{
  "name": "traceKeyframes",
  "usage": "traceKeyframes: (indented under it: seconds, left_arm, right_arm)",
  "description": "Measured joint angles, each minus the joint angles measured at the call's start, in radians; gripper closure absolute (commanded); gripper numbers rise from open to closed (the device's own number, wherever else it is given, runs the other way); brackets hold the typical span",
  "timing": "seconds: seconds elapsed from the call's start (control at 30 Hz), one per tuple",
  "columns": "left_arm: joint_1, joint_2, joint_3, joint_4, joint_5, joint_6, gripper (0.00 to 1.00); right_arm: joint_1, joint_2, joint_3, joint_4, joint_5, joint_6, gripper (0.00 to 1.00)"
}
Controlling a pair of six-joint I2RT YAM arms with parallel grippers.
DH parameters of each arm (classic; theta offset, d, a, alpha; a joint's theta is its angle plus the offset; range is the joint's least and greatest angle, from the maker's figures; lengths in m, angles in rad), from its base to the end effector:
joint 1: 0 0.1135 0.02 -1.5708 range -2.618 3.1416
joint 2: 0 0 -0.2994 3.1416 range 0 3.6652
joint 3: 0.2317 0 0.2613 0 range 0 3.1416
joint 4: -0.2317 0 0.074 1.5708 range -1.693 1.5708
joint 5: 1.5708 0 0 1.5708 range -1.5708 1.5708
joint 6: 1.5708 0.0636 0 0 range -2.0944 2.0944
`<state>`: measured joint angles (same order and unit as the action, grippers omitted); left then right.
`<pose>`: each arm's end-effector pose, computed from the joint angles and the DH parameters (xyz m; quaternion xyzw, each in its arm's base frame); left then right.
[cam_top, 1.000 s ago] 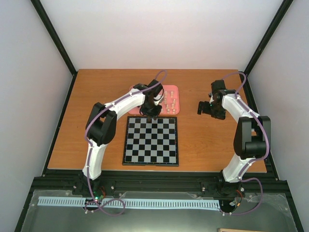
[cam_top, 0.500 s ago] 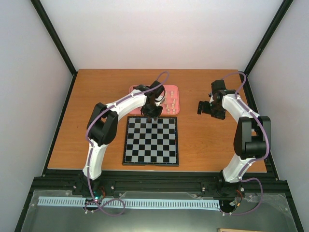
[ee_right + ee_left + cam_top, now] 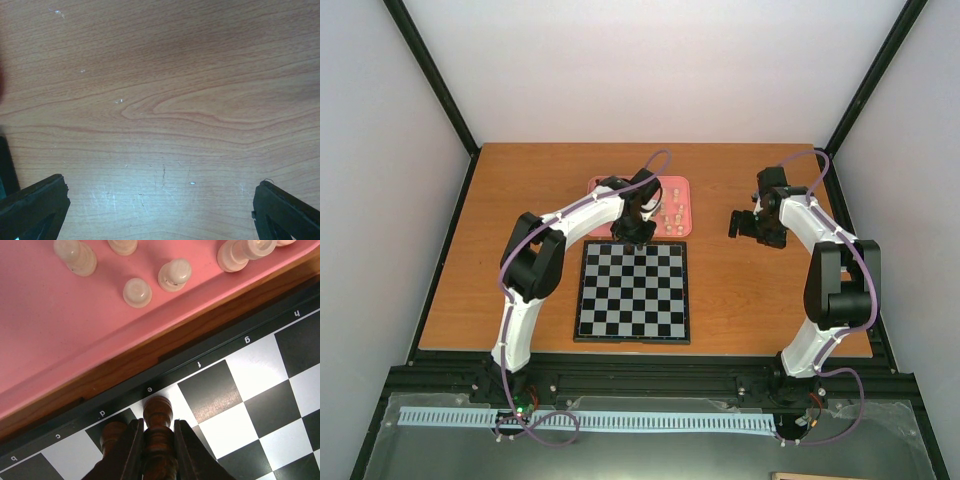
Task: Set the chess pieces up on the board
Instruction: Place the chess piece on the chessboard.
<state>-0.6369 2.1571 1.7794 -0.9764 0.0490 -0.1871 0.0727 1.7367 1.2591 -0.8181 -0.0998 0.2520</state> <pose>0.3790 -0.2842 0.1906 0.2242 0.9682 -0.0656 0.0893 0.3588 0.0325 0.2131 0.0818 0.9860 0.0709 0.1272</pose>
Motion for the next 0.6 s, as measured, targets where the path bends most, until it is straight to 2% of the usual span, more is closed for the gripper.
traceKeyframes:
  seconds: [0.17,0.37,0.6]
  left_arm:
    - [0.0,0.0,0.0,0.0,0.003,0.001,0.79]
    - [0.0,0.0,0.0,0.0,0.007,0.003,0.75]
    - [0.0,0.0,0.0,0.0,0.011,0.01,0.56]
  right_arm:
    - [0.0,0.0,0.0,0.0,-0.003,0.0,0.0]
    - [0.0,0.0,0.0,0.001,-0.006,0.0,0.0]
    - [0.0,0.0,0.0,0.001,-0.006,0.0,0.0]
